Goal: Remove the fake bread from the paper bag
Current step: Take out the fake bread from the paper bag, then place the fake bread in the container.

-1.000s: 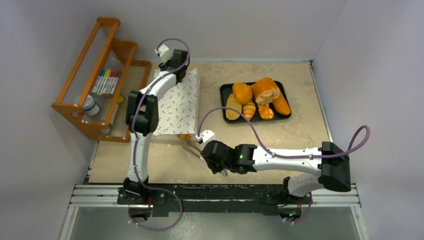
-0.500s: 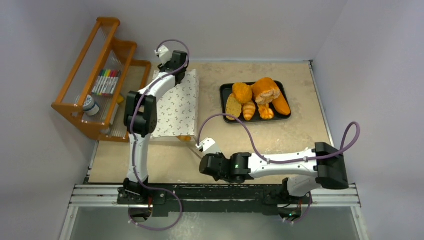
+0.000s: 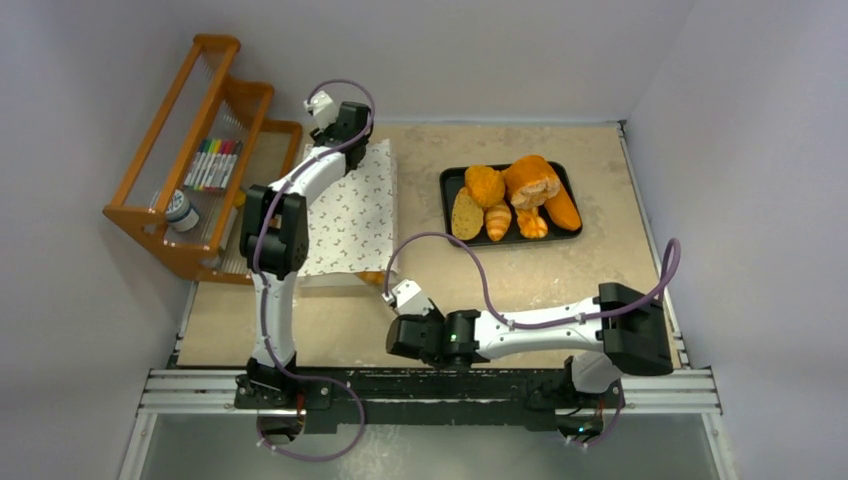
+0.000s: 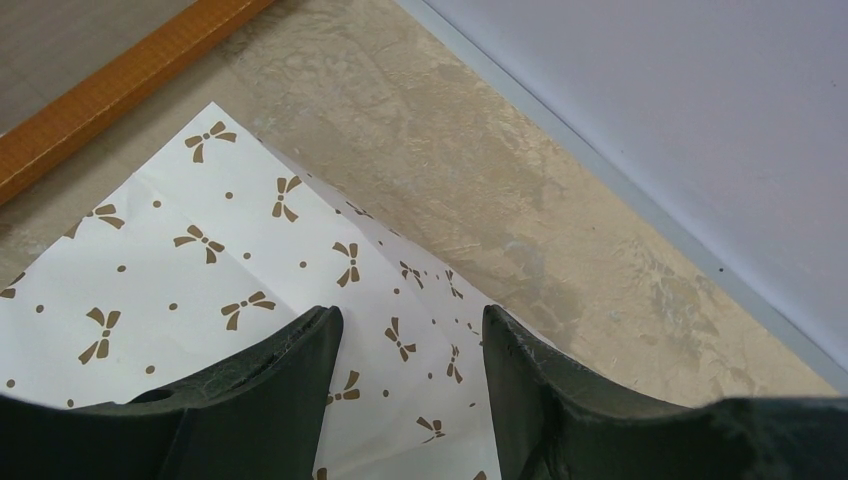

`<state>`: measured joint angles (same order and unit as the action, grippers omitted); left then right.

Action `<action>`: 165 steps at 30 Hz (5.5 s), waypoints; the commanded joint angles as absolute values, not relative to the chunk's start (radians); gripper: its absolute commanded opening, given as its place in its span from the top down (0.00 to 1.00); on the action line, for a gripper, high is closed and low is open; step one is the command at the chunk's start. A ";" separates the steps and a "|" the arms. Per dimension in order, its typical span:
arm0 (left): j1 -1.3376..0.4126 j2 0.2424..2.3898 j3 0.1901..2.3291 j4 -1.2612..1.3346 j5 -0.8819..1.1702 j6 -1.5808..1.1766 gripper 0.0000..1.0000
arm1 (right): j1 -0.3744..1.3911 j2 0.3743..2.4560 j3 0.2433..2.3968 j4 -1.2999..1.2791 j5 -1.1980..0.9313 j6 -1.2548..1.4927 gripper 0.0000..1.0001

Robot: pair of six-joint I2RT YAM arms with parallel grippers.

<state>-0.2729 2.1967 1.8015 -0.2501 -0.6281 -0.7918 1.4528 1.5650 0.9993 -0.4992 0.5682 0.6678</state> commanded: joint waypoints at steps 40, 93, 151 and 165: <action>-0.267 2.120 1.762 -0.216 -0.621 -0.802 0.45 | 1.413 1.659 1.002 -0.279 0.489 0.630 0.29; -0.259 2.142 1.737 -0.206 -0.604 -0.822 0.45 | 1.225 1.875 1.231 -0.178 0.429 0.427 0.83; -0.204 2.071 1.768 -0.226 -0.574 -0.786 0.45 | 1.130 1.344 1.179 -0.654 0.788 0.649 1.00; -0.204 2.061 1.737 -0.207 -0.559 -0.800 0.45 | 0.826 1.415 1.137 -0.501 0.814 0.487 1.00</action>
